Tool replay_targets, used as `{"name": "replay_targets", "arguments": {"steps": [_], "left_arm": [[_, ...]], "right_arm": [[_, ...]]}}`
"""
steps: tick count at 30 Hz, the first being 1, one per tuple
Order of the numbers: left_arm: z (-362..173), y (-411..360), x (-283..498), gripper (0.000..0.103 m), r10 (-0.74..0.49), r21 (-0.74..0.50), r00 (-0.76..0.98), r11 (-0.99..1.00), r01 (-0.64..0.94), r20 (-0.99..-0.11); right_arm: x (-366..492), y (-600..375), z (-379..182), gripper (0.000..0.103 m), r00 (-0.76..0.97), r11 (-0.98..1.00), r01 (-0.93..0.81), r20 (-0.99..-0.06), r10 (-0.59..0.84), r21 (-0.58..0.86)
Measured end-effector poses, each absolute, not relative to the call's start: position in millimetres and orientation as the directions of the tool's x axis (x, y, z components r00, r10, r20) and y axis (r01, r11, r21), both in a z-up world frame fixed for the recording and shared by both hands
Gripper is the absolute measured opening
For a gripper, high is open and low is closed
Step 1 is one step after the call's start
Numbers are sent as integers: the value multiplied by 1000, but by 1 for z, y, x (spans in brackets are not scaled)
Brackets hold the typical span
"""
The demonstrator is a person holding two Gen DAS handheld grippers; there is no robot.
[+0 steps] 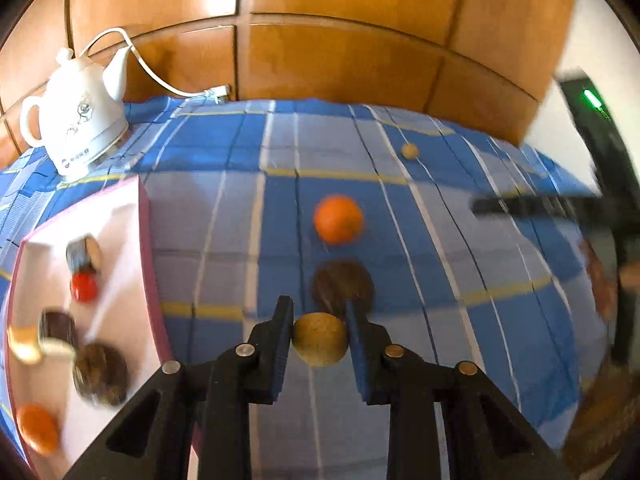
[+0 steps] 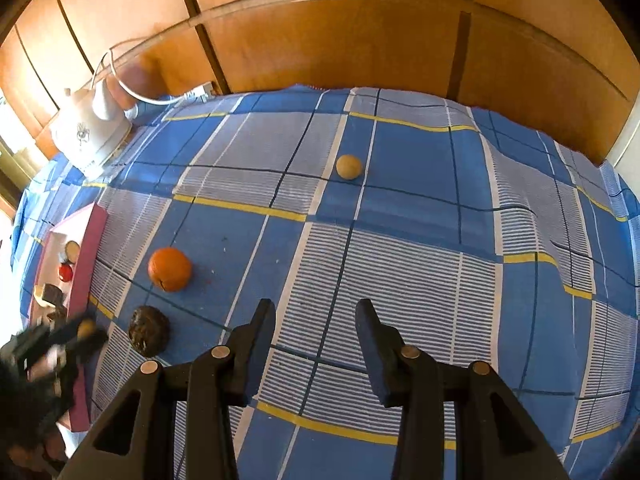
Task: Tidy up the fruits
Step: 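Grasp the tan round fruit with the left tool while the right tool grasps the dark round fruit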
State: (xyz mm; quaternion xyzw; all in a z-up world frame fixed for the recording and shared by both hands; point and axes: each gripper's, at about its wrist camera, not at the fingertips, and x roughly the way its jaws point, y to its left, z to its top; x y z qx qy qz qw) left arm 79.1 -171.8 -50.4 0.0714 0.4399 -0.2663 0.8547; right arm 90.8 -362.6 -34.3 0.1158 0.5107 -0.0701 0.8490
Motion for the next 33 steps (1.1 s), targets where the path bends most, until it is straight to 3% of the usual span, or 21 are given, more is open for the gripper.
{"name": "replay_targets", "arguments": {"steps": [14, 19, 23, 33], "left_arm": [[-82, -169, 29, 27, -383, -44, 492, 821, 570, -782], [-84, -168, 31, 27, -397, -60, 492, 821, 568, -774], [-85, -167, 33, 27, -409, -80, 484, 821, 565, -773], [-87, -164, 33, 28, -420, -94, 481, 820, 565, -769]], "right_arm": [[95, -328, -45, 42, 452, 988, 78, -888, 82, 131], [95, -301, -49, 43, 422, 975, -36, -881, 214, 220], [97, -278, -51, 58, 398, 968, -80, -883, 250, 238], [129, -224, -69, 59, 378, 974, -117, -898, 226, 196]]}}
